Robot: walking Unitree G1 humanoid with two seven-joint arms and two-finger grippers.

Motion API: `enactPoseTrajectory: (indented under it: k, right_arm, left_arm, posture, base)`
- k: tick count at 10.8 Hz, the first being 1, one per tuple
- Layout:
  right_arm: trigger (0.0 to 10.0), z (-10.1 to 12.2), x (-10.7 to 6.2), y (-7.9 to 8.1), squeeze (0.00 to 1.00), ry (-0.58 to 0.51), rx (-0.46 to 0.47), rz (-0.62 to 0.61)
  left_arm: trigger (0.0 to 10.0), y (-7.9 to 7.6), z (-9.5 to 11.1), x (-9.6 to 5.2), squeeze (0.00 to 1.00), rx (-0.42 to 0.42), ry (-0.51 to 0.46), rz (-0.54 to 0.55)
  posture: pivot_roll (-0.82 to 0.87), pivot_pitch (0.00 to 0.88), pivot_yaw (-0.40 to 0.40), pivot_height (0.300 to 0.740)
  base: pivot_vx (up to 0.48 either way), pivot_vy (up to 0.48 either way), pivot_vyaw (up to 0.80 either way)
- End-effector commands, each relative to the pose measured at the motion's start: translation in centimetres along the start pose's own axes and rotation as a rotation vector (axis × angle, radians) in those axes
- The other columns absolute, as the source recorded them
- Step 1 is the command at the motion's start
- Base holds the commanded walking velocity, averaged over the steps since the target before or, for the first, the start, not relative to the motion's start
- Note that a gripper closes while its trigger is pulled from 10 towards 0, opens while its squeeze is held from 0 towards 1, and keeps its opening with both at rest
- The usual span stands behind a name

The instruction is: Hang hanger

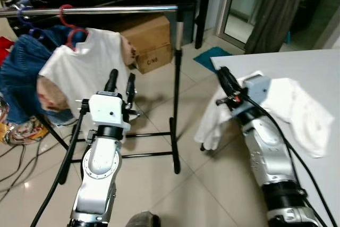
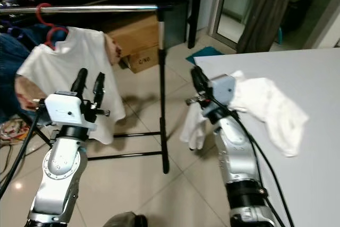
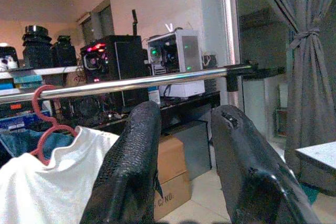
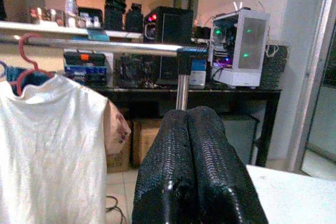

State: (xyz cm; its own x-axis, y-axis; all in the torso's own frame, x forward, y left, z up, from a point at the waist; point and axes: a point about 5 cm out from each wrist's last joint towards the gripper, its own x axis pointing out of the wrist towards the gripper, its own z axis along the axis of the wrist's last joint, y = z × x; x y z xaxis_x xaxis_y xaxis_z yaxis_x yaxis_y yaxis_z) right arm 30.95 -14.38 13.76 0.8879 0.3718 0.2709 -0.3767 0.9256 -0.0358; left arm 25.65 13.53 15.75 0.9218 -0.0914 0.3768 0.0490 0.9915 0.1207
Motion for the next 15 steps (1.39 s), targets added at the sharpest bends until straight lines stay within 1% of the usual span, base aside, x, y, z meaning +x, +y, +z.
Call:
enactPoseTrajectory:
  k: [1,8,12,14,15]
  right_arm:
    - [10.0,0.33,0.37,0.58,0.00,-0.014,0.011,0.013]
    - [10.0,0.48,0.64,0.42,0.00,-0.012,0.013,0.008]
    - [10.0,-0.05,0.50,0.68,0.00,0.006,0.019,0.013]
    - [10.0,-0.22,0.45,0.65,0.00,0.013,0.022,0.012]
    - [10.0,-0.28,0.43,0.65,0.00,0.016,0.023,0.011]
  left_arm:
    - [10.0,0.45,-0.24,-0.04,0.00,0.006,0.019,0.006]
    - [10.0,0.15,-0.35,0.14,0.00,0.001,0.026,-0.011]
    - [10.0,0.17,-0.49,0.08,0.00,0.006,0.032,-0.013]
    - [10.0,0.15,-0.52,0.11,0.00,0.007,0.033,-0.013]
    - [10.0,0.16,-0.54,0.11,0.00,0.009,0.034,-0.012]
  posture:
    - [-0.03,0.000,0.044,0.740]
    - [-0.03,0.000,0.042,0.740]
    - [-0.03,0.000,0.044,0.740]
    - [-0.03,0.000,0.045,0.740]
    - [-0.03,0.000,0.045,0.740]
  base:
    - [0.000,0.480,0.00]
    - [0.000,0.480,0.00]
    - [0.000,0.480,0.00]
    - [0.000,0.377,0.00]
    - [0.000,0.000,0.00]
